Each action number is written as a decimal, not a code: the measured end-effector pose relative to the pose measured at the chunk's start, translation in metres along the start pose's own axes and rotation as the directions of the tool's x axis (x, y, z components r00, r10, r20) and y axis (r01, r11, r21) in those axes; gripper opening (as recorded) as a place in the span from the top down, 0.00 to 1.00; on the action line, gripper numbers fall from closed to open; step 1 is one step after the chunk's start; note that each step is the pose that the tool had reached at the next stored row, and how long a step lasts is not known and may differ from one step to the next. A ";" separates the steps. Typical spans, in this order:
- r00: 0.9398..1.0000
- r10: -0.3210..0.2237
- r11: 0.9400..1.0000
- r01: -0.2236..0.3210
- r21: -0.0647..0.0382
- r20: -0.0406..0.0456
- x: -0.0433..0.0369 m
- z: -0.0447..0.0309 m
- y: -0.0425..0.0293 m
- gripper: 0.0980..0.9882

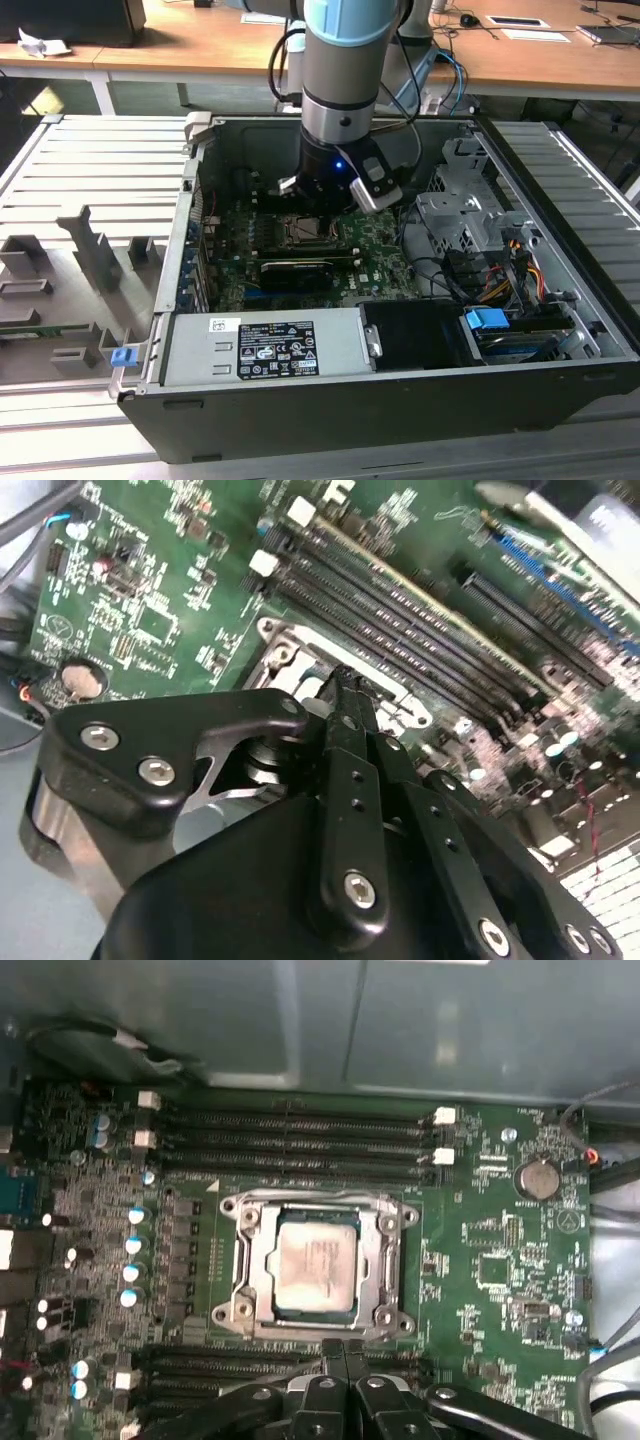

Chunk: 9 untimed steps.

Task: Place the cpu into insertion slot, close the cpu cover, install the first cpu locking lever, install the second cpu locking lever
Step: 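Install the second cpu locking lever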

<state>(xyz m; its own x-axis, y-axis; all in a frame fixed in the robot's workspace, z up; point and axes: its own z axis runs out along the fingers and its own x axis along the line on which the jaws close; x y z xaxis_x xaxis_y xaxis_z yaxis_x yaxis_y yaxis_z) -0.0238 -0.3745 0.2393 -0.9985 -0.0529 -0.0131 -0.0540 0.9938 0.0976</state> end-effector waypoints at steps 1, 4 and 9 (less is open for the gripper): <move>1.000 0.000 1.000 0.000 -0.001 0.000 0.0021 0.0000 -0.0023 0.99; 1.000 0.000 1.000 0.000 -0.003 0.000 0.0137 0.0002 -0.0035 0.99; 1.000 -0.005 1.000 0.005 -0.007 0.000 0.0274 0.0072 -0.0036 0.99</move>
<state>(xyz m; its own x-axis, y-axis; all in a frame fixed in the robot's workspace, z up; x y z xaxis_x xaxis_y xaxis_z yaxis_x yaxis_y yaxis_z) -0.0509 -0.3788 0.2315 -0.9982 -0.0584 -0.0134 -0.0594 0.9927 0.1048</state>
